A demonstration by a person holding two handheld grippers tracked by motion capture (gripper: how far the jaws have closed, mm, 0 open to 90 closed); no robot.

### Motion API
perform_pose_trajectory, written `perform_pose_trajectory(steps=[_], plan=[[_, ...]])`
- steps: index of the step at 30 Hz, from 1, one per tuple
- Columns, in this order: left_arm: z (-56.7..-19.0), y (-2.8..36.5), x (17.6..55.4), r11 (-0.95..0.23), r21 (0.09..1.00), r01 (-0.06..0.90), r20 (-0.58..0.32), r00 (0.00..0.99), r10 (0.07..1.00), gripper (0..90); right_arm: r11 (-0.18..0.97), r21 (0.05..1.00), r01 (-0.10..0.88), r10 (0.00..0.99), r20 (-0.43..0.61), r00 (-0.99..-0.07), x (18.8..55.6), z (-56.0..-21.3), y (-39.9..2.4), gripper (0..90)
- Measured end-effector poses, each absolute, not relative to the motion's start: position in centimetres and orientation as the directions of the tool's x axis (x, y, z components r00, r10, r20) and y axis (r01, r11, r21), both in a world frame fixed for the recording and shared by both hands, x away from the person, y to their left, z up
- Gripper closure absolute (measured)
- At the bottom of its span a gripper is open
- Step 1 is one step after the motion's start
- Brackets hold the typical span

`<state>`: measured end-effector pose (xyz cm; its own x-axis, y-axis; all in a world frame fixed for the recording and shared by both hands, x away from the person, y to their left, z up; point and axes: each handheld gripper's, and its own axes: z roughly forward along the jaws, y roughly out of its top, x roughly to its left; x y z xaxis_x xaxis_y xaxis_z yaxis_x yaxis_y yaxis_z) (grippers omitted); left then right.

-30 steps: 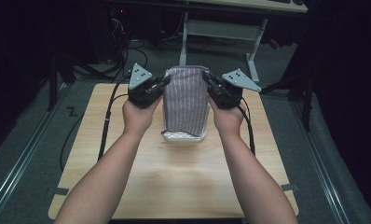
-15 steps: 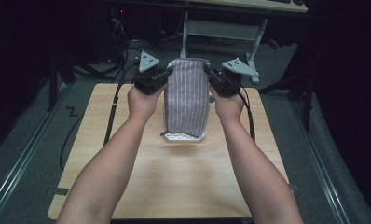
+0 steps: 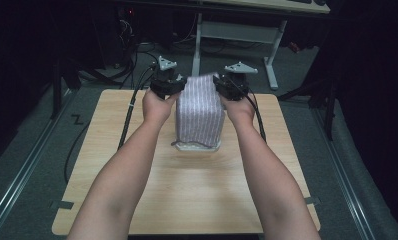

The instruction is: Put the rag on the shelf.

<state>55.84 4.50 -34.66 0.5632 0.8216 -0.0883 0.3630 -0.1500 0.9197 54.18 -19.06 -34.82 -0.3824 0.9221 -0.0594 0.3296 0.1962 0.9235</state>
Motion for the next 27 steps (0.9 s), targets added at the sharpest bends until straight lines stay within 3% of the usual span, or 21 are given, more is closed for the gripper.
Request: perform_pose_trajectory(steps=[14,20,27], plan=[[-34.8,4.6,53.6,-0.156,0.923,0.352,-0.088,0.588,0.804,48.8,0.243,0.911,0.333,0.907,-0.092,-0.412,52.7,-35.0,-19.4,58.9],[-34.2,5.1,52.5,-0.152,0.930,0.335,-0.082,0.592,0.802,48.1,0.216,0.921,0.325,0.900,-0.058,-0.432,51.7,-34.4,-18.9,54.5],[-34.2,6.1,50.0,-0.165,0.939,0.302,-0.051,0.596,0.801,48.6,0.185,0.932,0.313,0.902,-0.034,-0.431,49.4,-33.7,-19.2,58.1]])
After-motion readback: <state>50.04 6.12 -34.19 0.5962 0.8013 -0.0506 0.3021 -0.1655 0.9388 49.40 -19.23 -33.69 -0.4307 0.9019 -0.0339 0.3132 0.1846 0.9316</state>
